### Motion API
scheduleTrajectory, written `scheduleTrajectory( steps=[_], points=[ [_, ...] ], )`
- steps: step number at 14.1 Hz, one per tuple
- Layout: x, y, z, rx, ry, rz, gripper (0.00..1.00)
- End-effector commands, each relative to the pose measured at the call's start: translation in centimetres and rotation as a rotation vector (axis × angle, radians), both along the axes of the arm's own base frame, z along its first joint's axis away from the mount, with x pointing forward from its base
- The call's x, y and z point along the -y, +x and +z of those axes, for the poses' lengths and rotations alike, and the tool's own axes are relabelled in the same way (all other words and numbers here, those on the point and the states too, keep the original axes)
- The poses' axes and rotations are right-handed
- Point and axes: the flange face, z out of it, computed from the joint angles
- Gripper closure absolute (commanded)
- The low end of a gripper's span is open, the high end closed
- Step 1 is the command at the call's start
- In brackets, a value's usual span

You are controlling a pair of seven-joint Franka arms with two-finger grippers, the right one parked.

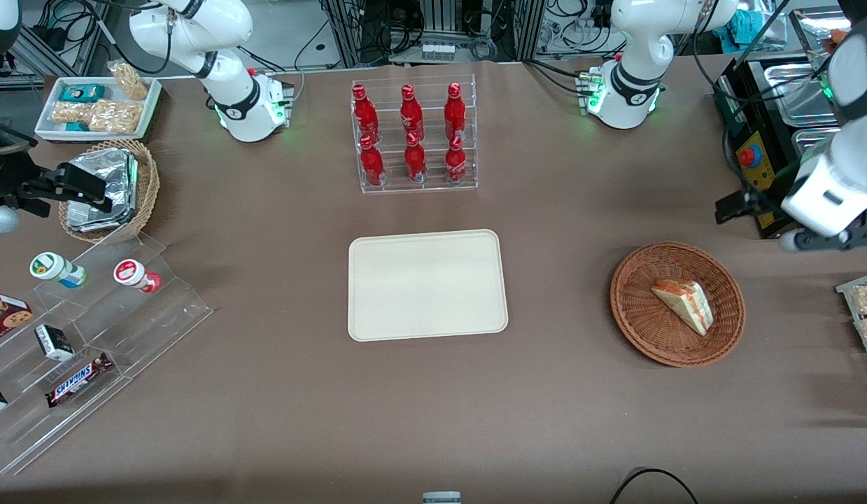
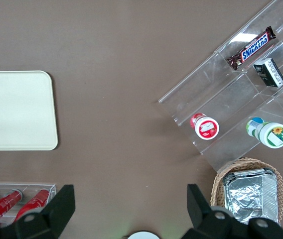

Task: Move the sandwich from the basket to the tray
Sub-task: 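Move the open left gripper down over the sandwich in the wicker basket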

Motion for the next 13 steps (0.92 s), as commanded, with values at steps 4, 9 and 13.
scheduleTrajectory(
  steps=[4, 9, 13],
  points=[
    [-2.4, 1.0, -12.0, 0.064, 0.011, 0.024, 0.00],
    [-4.6, 1.5, -18.4, 0.093, 0.000, 0.106, 0.00],
    [-4.5, 2.0, -19.7, 0.106, 0.023, 0.378, 0.00]
  ],
)
